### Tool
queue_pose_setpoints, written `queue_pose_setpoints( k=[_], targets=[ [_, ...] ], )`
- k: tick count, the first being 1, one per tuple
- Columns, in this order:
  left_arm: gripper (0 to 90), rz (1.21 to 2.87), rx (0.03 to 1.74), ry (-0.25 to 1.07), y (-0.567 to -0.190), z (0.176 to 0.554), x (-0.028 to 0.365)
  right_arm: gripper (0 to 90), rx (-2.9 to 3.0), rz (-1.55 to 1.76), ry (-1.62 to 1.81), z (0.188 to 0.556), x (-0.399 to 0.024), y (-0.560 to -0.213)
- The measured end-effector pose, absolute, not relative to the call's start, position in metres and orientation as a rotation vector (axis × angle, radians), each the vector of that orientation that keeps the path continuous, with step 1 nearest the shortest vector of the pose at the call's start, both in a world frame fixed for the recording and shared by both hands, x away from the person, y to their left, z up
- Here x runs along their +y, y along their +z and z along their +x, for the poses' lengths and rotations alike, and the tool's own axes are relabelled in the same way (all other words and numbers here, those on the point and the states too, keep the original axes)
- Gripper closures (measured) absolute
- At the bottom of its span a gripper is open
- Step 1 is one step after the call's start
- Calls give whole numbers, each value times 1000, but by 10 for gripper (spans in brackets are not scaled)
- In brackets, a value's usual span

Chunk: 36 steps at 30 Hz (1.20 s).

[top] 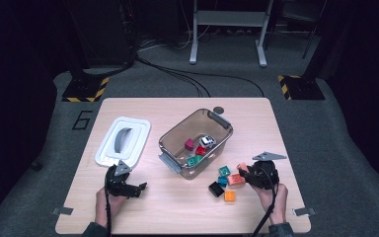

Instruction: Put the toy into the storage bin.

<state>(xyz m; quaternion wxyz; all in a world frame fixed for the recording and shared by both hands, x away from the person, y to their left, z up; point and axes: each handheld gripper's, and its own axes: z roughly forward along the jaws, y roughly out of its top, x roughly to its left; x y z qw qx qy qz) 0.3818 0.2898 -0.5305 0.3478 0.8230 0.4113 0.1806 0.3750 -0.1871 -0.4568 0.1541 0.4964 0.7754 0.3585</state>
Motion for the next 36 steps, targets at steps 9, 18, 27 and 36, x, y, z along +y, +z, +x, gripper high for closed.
queue_pose_setpoints(
  k=[9, 18, 27, 36],
  targets=[
    [20, 2134, 1067, 468, -531, 382, 290, 675, 2221, 1420, 1041, 404, -179, -448],
    [20, 2133, 1067, 469, -531, 382, 290, 675, 2199, 1428, 1055, 425, -178, -436],
    [20, 2134, 1066, 468, -531, 382, 290, 675, 2172, 1400, 1059, 437, -178, -416],
    [20, 2134, 1066, 468, -531, 382, 290, 675, 2128, 1369, 1072, 444, -175, -384]
  ],
)
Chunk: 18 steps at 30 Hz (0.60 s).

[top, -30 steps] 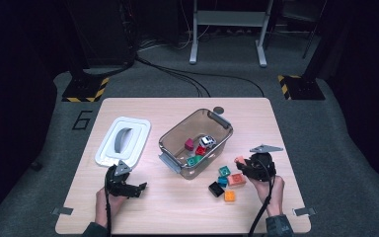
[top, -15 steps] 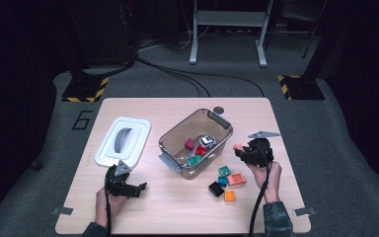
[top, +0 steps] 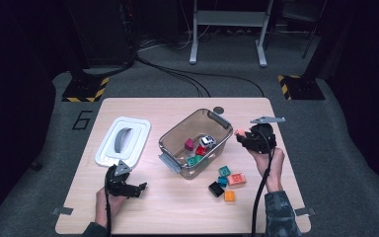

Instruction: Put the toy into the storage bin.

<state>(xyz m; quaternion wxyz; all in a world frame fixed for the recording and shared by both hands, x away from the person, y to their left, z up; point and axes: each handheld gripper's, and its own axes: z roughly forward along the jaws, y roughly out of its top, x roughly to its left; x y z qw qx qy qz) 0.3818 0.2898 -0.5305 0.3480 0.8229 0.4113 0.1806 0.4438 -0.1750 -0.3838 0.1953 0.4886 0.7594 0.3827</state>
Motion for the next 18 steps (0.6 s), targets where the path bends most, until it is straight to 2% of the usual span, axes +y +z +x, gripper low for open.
queue_pose_setpoints(
  k=[9, 18],
  targets=[
    [20, 2134, 1066, 468, -530, 382, 290, 674, 2136, 1306, 1090, 455, -156, -359],
    [20, 2134, 1066, 468, -530, 382, 290, 674, 2207, 1260, 1099, 468, -124, -359]
  ],
)
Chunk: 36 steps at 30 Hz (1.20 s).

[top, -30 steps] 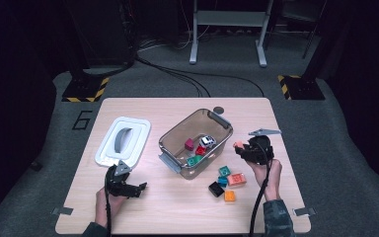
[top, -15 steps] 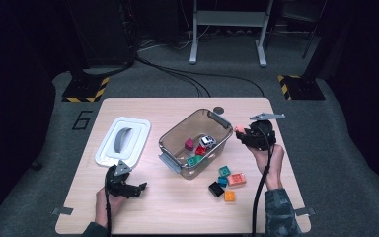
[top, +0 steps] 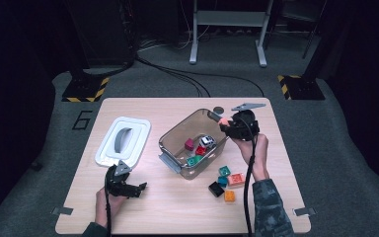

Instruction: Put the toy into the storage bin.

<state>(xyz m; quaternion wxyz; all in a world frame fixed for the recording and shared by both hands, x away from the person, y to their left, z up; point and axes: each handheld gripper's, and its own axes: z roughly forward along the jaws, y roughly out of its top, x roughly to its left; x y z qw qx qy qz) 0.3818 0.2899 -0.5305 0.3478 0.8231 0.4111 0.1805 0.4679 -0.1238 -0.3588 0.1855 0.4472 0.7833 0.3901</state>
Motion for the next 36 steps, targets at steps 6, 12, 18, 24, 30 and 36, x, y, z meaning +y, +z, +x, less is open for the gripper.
queue_pose_setpoints(
  k=[6, 12, 18, 24, 30, 36],
  targets=[
    [20, 2134, 1067, 468, -530, 382, 290, 672, 2286, 1259, 1079, 474, -104, -375],
    [20, 2134, 1066, 468, -531, 382, 290, 671, 2340, 1273, 1050, 473, -95, -389],
    [20, 2134, 1067, 468, -531, 382, 290, 657, 2358, 1263, 1047, 470, -97, -391],
    [20, 2134, 1066, 468, -531, 382, 290, 485, 2350, 1261, 1057, 463, -102, -390],
    [20, 2134, 1066, 468, -531, 382, 290, 299, 2291, 1259, 1107, 440, -113, -389],
    [20, 2134, 1066, 468, -531, 382, 290, 226, 2243, 1249, 1104, 414, -125, -391]
  ],
)
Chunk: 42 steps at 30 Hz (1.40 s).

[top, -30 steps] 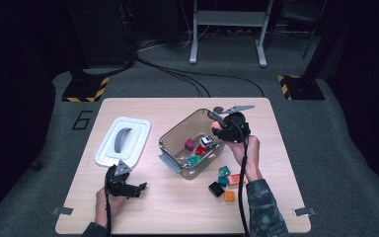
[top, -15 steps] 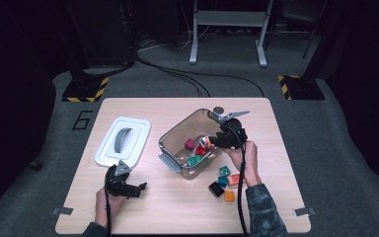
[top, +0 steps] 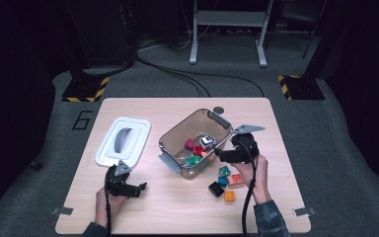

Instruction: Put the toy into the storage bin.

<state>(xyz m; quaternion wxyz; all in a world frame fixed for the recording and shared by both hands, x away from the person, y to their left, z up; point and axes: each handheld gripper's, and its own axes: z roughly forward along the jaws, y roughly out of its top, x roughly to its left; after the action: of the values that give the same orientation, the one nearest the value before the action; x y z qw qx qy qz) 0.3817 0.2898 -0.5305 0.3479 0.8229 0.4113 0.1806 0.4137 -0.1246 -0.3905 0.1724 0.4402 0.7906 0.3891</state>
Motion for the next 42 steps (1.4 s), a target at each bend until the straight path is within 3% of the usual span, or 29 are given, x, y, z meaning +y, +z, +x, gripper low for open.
queue_pose_setpoints(
  k=[9, 20, 24, 25, 29, 36, 42],
  targets=[
    [20, 2134, 1067, 468, -531, 382, 290, 219, 2256, 1294, 1006, 390, -151, -423],
    [20, 2142, 1066, 460, -530, 382, 290, 182, 2344, 1345, 990, 393, -177, -479],
    [20, 2142, 1066, 460, -530, 382, 290, 233, 2375, 1361, 986, 399, -180, -492],
    [20, 2143, 1066, 460, -530, 382, 290, 296, 2379, 1380, 984, 400, -179, -496],
    [20, 2141, 1066, 460, -530, 382, 290, 357, 2387, 1388, 1007, 402, -183, -502],
    [20, 2134, 1067, 468, -530, 382, 290, 386, 2317, 1534, 988, 400, -194, -500],
    [20, 2133, 1067, 468, -531, 382, 290, 198, 2334, 1445, 1047, 396, -202, -497]
  ],
)
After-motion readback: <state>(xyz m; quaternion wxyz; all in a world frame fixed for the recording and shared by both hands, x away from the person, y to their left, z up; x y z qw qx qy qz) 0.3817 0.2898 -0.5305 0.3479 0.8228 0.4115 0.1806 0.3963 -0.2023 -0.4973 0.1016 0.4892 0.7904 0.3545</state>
